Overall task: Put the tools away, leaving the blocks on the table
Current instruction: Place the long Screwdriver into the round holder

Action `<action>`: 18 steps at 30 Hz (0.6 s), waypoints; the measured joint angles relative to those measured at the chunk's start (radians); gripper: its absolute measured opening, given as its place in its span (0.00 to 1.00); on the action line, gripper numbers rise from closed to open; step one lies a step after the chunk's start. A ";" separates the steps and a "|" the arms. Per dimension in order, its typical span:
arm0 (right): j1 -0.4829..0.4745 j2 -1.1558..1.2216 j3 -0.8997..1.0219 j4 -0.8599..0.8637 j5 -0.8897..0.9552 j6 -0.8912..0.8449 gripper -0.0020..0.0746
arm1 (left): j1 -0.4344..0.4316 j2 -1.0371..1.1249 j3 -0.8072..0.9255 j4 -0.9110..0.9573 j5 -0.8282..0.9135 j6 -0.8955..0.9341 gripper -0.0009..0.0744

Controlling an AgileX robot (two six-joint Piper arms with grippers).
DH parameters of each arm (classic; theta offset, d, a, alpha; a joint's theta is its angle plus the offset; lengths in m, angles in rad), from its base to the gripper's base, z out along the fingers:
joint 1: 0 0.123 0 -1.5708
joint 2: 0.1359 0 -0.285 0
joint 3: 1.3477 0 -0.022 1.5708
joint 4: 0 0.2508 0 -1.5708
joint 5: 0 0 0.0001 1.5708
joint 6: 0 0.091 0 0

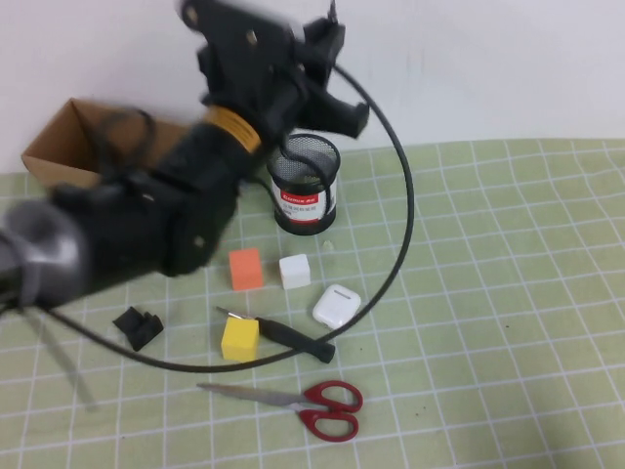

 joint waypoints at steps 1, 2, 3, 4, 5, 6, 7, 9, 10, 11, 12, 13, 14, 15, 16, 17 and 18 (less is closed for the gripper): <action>0.000 0.000 0.000 0.000 0.000 0.000 0.01 | 0.000 0.036 0.000 0.000 -0.049 0.000 0.08; 0.000 0.000 0.000 0.000 0.000 0.000 0.01 | 0.002 0.063 0.000 -0.002 -0.083 -0.001 0.08; 0.000 0.000 0.000 0.000 0.000 0.000 0.01 | 0.007 0.095 -0.003 -0.002 -0.102 -0.003 0.08; 0.000 0.000 0.000 0.000 0.000 0.000 0.01 | 0.014 0.126 -0.011 -0.002 -0.111 -0.003 0.08; 0.000 0.000 0.000 0.000 0.000 0.000 0.01 | 0.021 0.149 -0.019 -0.002 -0.114 -0.005 0.08; 0.000 0.000 0.000 0.000 0.000 0.000 0.01 | 0.031 0.175 -0.031 -0.002 -0.116 -0.011 0.08; 0.000 0.000 0.000 0.000 0.000 0.000 0.01 | 0.041 0.200 -0.047 -0.002 -0.116 -0.021 0.08; 0.000 0.000 0.000 0.000 0.000 0.000 0.01 | 0.063 0.242 -0.079 -0.002 -0.101 -0.053 0.08; 0.000 0.000 0.000 0.000 0.000 0.000 0.01 | 0.074 0.259 -0.099 -0.004 -0.084 -0.067 0.08; 0.000 0.000 0.000 0.000 0.000 0.000 0.01 | 0.083 0.272 -0.118 -0.006 -0.064 -0.079 0.08; 0.000 0.000 0.000 0.000 0.000 0.000 0.01 | 0.092 0.287 -0.136 -0.006 -0.046 -0.091 0.08; 0.000 0.000 0.000 0.000 0.000 0.000 0.01 | 0.101 0.302 -0.152 -0.006 -0.032 -0.102 0.08; 0.000 0.000 0.000 0.000 0.000 0.000 0.01 | 0.109 0.313 -0.161 -0.006 -0.027 -0.109 0.08; 0.000 0.000 0.000 0.000 0.000 0.000 0.01 | 0.115 0.325 -0.170 -0.001 -0.021 -0.116 0.08; 0.000 0.000 0.000 0.000 0.000 0.000 0.01 | 0.123 0.336 -0.179 0.009 -0.018 -0.126 0.08; 0.000 0.000 0.000 0.000 0.000 0.000 0.01 | 0.125 0.347 -0.185 0.017 -0.014 -0.135 0.08; 0.000 0.000 0.000 0.000 0.000 0.000 0.01 | 0.130 0.356 -0.195 0.031 -0.009 -0.141 0.08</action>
